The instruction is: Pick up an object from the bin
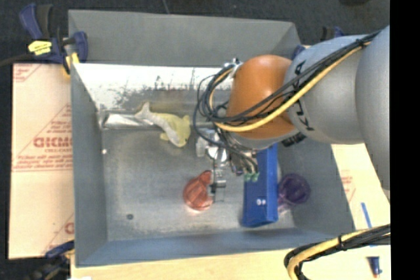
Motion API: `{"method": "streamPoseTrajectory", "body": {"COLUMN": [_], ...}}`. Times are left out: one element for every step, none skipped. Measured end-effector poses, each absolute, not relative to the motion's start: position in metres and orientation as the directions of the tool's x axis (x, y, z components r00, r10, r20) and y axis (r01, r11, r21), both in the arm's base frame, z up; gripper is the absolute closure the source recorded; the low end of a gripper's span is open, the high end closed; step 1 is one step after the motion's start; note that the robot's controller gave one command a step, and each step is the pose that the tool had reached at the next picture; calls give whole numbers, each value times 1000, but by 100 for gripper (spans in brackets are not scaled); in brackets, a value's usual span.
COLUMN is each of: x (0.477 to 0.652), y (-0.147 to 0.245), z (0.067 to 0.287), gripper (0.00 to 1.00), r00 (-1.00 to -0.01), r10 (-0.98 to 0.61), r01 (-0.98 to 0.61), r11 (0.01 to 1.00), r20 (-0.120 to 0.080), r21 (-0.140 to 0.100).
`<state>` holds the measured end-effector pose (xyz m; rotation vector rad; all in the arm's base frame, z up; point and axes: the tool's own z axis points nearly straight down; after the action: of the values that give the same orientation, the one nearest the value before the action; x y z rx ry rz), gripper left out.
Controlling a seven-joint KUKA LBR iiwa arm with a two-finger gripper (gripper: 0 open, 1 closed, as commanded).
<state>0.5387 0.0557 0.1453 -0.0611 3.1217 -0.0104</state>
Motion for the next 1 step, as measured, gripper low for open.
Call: {"method": "streamPoseTrajectory", "body": {"x": [485], "y": [37], "z": [133], "gripper": [0], "r00": [-996], "r10": [84], "r01": [84], "r11": [996], "r20": [-37], "r21": [0]}}
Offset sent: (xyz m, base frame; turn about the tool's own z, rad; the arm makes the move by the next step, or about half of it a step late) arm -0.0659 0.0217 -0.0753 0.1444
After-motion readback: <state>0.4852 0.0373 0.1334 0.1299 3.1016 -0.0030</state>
